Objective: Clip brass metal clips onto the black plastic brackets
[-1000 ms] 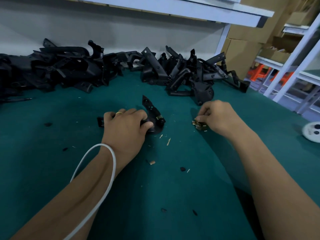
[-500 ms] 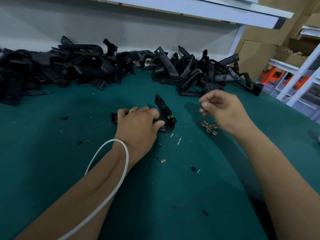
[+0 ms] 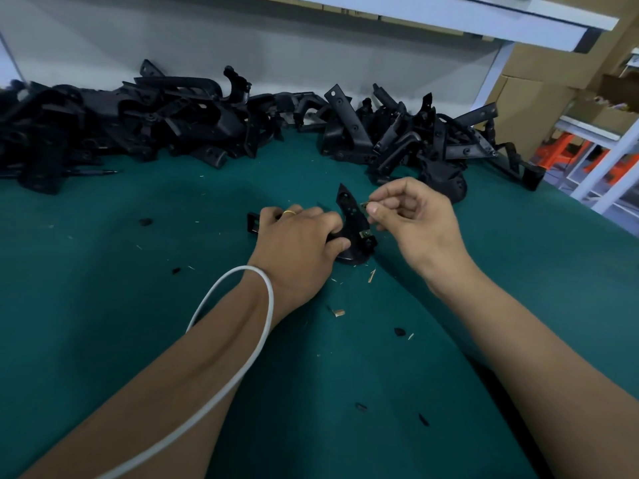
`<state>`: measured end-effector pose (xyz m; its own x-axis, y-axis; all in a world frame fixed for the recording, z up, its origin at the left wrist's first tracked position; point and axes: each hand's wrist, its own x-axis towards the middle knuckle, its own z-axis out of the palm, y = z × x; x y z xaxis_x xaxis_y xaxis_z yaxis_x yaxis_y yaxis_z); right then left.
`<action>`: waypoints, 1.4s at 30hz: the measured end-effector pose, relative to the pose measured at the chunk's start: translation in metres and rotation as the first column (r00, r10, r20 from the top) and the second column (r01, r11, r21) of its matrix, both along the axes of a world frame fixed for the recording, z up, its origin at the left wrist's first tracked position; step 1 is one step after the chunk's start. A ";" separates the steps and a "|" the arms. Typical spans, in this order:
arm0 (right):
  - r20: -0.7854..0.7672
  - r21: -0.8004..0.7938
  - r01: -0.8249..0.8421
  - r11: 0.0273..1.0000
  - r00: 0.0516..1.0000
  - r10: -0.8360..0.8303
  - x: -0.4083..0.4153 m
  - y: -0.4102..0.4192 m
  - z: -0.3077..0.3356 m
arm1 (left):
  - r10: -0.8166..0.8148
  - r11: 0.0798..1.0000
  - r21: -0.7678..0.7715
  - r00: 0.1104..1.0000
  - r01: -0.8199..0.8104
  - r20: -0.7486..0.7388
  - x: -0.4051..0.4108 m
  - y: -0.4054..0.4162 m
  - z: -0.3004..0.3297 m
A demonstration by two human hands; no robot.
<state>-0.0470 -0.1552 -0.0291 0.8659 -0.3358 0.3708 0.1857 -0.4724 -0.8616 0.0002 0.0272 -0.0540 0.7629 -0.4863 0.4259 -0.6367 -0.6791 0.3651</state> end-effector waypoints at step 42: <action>0.103 -0.619 0.036 0.785 0.994 0.035 0.007 0.009 0.008 | -0.034 0.997 -0.062 0.999 0.036 0.027 0.000 -0.002 -0.004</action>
<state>-0.0400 -0.1460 -0.0215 0.8106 -0.0035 0.5856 0.2560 -0.8972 -0.3598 0.0006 0.0250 -0.0575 0.7343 -0.4844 0.4756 -0.6695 -0.6326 0.3894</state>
